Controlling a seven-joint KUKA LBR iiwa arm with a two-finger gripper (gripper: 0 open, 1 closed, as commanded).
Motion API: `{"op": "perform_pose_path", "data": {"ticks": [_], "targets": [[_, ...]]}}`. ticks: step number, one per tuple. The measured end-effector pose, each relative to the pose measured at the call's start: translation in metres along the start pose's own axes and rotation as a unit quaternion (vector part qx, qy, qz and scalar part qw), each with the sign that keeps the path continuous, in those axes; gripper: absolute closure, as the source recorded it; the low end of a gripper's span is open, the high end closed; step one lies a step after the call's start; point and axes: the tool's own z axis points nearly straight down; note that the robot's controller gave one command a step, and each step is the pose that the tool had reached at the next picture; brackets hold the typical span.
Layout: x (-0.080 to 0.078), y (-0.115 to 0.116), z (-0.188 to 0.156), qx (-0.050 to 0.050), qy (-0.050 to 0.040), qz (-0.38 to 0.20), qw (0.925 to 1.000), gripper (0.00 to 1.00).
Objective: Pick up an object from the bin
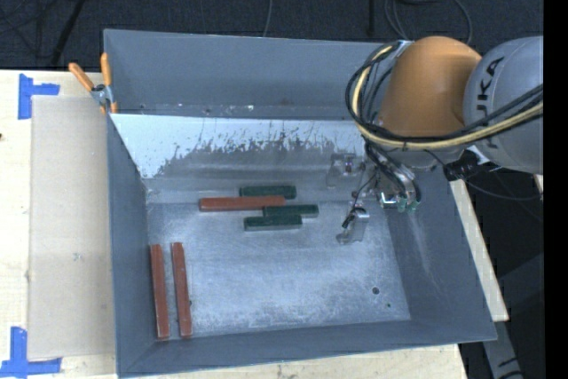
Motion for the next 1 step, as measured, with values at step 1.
{"op": "perform_pose_path", "data": {"ticks": [1], "targets": [[-0.0303,0.0404,0.1028,0.0,-0.0044,0.13,0.9915,0.0]]}}
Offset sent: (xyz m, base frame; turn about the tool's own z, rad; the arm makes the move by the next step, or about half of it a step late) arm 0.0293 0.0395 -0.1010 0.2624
